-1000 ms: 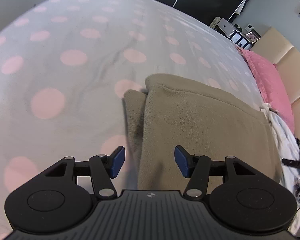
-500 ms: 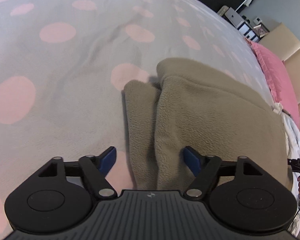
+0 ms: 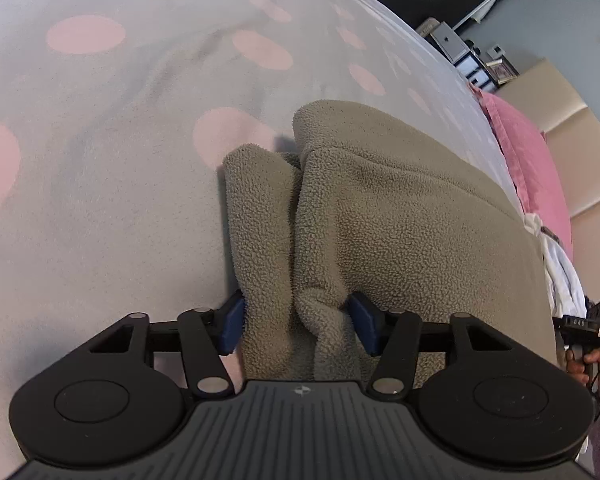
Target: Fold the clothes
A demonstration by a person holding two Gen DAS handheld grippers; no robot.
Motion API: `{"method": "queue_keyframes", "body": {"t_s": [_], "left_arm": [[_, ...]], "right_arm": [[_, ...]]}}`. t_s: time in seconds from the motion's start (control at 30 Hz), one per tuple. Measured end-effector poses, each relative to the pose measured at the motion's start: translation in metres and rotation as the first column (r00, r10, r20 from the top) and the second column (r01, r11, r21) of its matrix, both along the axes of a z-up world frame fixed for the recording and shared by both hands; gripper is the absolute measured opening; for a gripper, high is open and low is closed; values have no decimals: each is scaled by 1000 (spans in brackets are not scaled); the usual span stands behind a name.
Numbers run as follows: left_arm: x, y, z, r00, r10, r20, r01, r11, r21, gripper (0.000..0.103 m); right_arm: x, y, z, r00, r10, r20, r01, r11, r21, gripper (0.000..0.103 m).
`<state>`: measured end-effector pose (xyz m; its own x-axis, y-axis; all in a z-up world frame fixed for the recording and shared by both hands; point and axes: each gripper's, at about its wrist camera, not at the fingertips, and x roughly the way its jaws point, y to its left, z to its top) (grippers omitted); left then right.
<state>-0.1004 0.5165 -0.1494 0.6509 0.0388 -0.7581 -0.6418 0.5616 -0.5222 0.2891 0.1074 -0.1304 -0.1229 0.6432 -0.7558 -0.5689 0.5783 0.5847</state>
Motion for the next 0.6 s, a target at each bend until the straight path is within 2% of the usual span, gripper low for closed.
{"method": "queue_keyframes", "body": {"t_s": [0.1,0.2,0.37,0.6], "left_arm": [[-2,-4,4,1000,13,15,-13,1000,6,34],[-2,-10,12,1000,20,8,-20,999,46,26],[-10,-17,31,999,43,23,-45,996,81,20],[-28,-21,70,995,59,83,-66,994,83,17]], "right_arm": [[-9,4,10,999,7,43,-7,1000,-7,33],[-21,5,24,995,-4,102,6,1000,-22,26],[-38,-3,52,986,-52,161,51,999,13,23],[-56,-9,113,977,-83,199,59,990,124,21]]}}
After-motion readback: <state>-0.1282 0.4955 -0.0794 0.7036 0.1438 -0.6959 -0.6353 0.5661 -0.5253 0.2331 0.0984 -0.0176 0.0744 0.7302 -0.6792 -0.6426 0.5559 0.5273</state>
